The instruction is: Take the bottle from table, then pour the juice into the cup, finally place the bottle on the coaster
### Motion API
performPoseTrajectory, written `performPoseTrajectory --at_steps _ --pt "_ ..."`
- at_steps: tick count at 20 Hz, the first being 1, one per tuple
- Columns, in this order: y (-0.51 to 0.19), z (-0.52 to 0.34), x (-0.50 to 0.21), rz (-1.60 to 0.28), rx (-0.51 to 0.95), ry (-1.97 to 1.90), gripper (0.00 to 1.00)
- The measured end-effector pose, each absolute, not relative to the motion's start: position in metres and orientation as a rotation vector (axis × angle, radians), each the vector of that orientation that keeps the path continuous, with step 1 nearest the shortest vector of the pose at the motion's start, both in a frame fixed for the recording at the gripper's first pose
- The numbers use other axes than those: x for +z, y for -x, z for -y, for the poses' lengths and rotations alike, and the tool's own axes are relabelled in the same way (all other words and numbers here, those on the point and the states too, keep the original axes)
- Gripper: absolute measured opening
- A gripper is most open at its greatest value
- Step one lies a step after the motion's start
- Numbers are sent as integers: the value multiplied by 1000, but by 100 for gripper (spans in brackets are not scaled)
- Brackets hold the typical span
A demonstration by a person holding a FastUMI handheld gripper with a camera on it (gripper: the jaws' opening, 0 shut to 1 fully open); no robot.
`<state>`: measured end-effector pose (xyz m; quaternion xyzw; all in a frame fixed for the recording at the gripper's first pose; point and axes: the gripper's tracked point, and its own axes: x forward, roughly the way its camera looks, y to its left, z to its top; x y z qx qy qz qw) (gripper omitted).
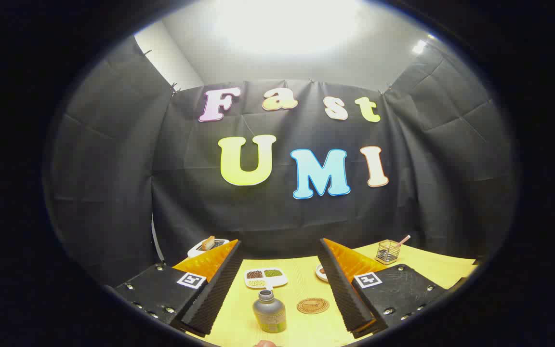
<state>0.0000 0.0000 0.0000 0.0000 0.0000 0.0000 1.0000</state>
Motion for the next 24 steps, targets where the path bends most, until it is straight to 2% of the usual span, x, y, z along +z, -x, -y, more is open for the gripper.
performPoseTrajectory --at_steps 14,24 --pt "-4 2 -14 -22 -15 49 96" --pt "-16 4 -61 -58 -28 89 96"
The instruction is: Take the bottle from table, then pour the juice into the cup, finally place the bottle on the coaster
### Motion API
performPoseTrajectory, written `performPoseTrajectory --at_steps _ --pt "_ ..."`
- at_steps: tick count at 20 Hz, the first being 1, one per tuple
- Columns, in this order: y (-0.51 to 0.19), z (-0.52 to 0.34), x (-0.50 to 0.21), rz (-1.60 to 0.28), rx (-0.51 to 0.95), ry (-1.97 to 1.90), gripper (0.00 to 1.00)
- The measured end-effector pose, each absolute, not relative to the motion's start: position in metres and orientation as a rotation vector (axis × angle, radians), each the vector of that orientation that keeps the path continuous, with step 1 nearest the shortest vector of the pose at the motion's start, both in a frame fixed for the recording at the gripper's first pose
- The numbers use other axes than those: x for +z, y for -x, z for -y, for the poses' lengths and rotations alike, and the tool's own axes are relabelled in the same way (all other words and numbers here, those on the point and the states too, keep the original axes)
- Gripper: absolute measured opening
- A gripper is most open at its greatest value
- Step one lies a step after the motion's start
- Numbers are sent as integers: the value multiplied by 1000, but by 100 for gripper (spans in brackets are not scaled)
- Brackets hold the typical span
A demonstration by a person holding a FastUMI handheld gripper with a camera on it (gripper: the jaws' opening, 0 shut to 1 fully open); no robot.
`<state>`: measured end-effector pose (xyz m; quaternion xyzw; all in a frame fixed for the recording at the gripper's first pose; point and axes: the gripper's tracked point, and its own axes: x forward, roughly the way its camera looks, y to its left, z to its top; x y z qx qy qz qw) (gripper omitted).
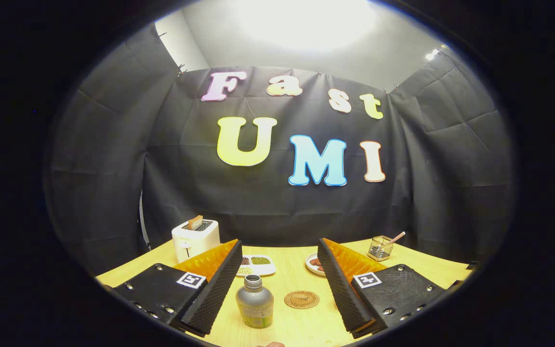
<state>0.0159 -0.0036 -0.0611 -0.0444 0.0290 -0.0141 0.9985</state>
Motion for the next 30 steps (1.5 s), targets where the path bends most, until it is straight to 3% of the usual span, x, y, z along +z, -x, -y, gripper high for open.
performPoseTrajectory --at_steps 19,30 --pt "-47 -25 -200 -193 59 156 96" --pt "-52 -25 -219 -194 63 130 96"
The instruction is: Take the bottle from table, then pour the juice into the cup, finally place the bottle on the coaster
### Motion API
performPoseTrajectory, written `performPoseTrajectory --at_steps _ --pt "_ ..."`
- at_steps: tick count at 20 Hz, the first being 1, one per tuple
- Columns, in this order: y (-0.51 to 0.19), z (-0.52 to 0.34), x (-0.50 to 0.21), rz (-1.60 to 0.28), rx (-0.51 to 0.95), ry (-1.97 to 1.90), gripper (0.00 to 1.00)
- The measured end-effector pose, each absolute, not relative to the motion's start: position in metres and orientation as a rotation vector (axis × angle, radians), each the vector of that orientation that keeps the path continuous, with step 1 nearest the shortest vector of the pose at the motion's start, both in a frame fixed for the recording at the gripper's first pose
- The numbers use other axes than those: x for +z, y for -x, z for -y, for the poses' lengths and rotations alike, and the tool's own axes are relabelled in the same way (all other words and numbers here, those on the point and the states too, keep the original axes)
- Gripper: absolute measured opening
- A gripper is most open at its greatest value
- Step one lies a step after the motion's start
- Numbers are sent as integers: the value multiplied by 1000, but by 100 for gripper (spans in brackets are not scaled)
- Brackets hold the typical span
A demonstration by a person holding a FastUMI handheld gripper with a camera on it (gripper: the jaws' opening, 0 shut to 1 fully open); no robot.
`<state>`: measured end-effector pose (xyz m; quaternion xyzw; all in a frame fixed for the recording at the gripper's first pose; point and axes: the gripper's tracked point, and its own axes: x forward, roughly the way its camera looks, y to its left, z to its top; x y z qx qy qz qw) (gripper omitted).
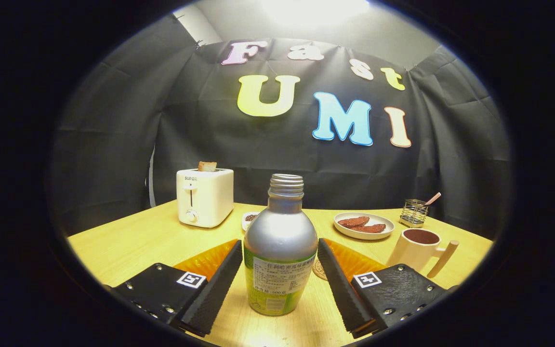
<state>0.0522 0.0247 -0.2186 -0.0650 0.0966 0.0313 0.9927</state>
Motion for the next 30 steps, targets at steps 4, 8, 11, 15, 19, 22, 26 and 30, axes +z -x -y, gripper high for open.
performPoseTrajectory --at_steps 4,8,11,15,19,22,26,30 --pt "-54 -26 -220 -193 77 104 82" --pt "-52 -24 -215 -191 86 58 78" --pt "-50 -19 -206 -182 74 -9 77" --pt "-52 -8 -187 -158 63 -115 78" --pt "-57 5 -177 -149 58 -247 77" --pt "-62 19 -174 -158 33 -336 77" --pt "-69 35 -166 -152 16 -479 77" --pt "-75 44 -164 -156 26 -652 77"
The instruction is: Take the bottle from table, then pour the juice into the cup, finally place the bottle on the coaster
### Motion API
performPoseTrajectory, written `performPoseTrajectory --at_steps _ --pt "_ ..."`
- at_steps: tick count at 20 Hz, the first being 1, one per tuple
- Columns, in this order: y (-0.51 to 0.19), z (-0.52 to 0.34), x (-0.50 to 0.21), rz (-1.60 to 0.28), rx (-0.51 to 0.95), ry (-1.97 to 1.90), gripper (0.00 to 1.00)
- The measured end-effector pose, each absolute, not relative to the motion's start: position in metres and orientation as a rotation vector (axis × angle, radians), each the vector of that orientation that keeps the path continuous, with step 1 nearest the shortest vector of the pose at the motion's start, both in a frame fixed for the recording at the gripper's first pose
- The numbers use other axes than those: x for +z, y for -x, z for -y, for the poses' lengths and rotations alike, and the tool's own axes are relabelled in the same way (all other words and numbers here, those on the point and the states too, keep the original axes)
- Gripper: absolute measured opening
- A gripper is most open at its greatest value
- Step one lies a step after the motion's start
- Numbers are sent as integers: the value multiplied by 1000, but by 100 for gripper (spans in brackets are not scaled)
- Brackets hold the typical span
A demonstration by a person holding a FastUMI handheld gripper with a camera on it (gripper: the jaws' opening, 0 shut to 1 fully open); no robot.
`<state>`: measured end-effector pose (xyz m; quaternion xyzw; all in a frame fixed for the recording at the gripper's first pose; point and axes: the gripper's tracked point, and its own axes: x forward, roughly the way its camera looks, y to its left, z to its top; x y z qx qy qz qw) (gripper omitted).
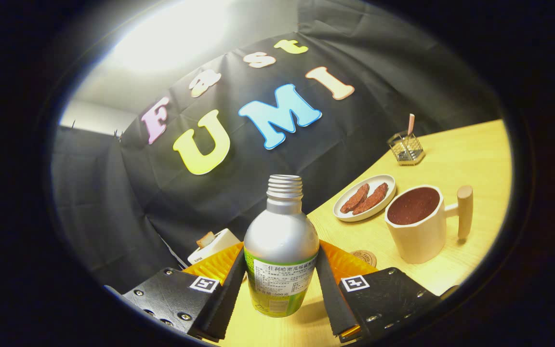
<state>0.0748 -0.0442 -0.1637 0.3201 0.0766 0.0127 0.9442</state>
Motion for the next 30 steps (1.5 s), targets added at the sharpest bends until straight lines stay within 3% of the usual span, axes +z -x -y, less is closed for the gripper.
performPoseTrajectory --at_steps 30 --pt "-97 81 -159 -36 -40 -1469 77"
